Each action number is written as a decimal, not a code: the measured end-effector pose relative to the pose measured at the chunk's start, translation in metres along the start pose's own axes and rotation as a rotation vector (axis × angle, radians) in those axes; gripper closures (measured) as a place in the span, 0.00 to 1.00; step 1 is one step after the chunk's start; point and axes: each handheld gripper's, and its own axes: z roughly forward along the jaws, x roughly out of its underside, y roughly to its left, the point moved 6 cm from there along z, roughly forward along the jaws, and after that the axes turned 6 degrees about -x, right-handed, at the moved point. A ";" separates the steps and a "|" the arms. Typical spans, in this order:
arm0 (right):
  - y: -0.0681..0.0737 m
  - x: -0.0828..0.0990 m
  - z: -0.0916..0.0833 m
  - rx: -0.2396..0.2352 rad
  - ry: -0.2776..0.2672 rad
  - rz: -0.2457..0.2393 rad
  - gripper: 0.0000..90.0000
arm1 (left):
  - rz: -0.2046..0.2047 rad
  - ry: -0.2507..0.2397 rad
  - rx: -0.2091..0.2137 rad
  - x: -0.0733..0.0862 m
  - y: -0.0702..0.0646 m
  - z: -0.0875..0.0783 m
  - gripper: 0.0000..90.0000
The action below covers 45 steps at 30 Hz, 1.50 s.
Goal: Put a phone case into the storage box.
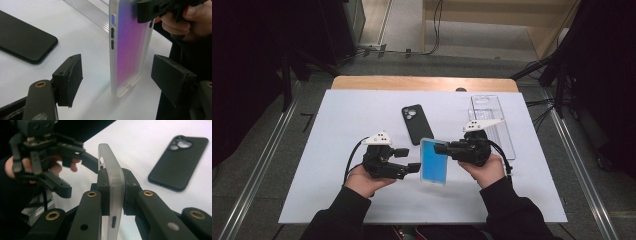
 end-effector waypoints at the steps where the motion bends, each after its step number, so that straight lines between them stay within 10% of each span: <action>1: 0.001 0.001 -0.001 -0.013 0.010 -0.038 0.86 | 0.013 0.004 0.002 0.000 0.000 0.000 0.29; 11: 0.005 0.009 -0.001 -0.109 0.063 -0.143 0.86 | 0.104 0.038 0.081 -0.001 0.003 0.004 0.29; 24: 0.003 0.013 0.002 -0.166 0.091 -0.165 0.86 | 0.148 0.036 0.202 -0.012 0.002 0.001 0.41; 45: 0.010 0.012 0.007 -0.248 0.091 -0.173 0.86 | 0.173 0.072 0.323 -0.015 -0.003 0.002 0.90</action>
